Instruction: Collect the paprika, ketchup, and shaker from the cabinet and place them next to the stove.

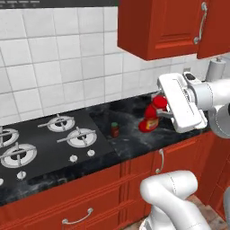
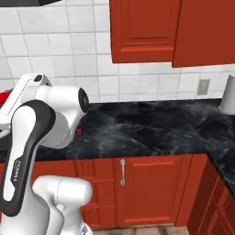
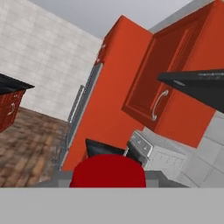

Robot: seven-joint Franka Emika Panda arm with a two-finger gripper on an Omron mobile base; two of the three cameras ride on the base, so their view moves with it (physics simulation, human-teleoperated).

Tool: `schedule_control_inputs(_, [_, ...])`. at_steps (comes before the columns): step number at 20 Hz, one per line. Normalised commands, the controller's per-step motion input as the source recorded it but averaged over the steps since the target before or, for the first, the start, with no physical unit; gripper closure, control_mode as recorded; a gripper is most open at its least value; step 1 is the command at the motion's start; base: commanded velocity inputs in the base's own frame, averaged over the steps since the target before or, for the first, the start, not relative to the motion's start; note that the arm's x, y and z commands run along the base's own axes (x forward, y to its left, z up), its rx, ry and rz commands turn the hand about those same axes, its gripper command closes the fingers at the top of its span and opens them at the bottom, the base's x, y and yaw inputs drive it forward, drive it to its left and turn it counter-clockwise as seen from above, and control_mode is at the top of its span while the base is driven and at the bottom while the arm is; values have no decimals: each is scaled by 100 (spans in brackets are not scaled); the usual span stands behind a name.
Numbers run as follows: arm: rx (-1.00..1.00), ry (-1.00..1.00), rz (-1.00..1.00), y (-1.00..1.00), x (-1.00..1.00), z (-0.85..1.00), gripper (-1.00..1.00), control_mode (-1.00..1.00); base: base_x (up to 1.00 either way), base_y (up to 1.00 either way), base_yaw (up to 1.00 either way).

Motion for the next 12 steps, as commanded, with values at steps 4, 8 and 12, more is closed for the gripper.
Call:
schedule_control_inputs(4, [0, 0, 0, 0, 0, 0, 100, 100, 77, -3, 23])
schedule_control_inputs(8, [0, 0, 0, 0, 0, 0, 100, 100, 72, 0, 11])
schedule_control_inputs(12, [0, 0, 0, 0, 0, 0, 100, 100, -5, 1, 3])
